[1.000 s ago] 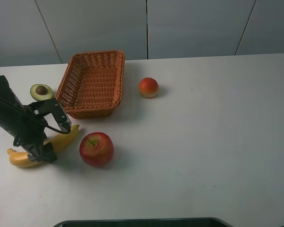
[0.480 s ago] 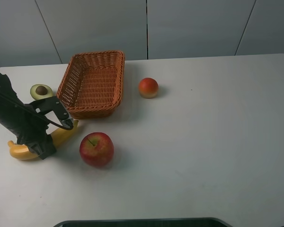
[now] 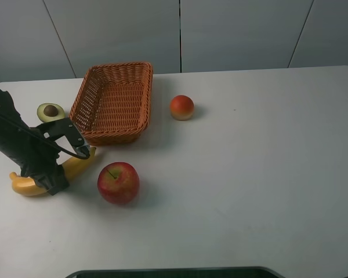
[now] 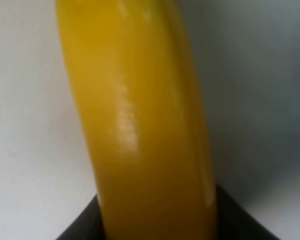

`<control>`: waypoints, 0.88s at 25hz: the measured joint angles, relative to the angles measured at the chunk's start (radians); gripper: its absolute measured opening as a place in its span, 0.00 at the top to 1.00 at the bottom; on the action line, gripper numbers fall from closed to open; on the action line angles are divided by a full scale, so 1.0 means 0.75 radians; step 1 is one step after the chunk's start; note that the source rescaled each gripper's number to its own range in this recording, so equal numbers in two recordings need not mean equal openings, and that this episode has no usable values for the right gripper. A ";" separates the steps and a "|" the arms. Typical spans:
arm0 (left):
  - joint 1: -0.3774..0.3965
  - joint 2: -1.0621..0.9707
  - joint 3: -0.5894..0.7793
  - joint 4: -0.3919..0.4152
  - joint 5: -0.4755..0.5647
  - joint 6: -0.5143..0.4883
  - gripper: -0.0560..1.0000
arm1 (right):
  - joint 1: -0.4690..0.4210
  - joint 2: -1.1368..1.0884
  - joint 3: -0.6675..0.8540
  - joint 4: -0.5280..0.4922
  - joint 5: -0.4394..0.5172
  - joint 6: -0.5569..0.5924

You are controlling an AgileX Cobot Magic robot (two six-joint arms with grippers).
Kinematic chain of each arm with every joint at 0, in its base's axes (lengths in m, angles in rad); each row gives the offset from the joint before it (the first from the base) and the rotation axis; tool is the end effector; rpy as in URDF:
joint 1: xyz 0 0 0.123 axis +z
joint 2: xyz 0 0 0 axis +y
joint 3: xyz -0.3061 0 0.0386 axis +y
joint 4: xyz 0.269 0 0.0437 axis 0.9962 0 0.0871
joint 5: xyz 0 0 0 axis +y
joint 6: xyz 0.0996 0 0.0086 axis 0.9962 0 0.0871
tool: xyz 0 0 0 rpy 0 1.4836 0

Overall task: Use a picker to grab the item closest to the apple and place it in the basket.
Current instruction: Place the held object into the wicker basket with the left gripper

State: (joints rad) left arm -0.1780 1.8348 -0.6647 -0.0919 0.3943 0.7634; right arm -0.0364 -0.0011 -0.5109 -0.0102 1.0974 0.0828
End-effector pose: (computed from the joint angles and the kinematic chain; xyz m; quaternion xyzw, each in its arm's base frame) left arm 0.2668 -0.0516 0.0783 0.4155 0.9082 -0.0053 0.0504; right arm -0.0053 -0.0007 0.2833 0.0515 0.8581 0.0068 0.5109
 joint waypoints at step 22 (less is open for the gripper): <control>0.000 -0.300 0.016 0.006 0.328 -0.036 0.94 | 0.000 0.000 0.000 0.000 0.000 0.000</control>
State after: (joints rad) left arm -0.1780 1.6094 -0.6524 -0.0872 0.6400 0.7362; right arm -0.0364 -0.0011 -0.5109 -0.0102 1.0974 0.0828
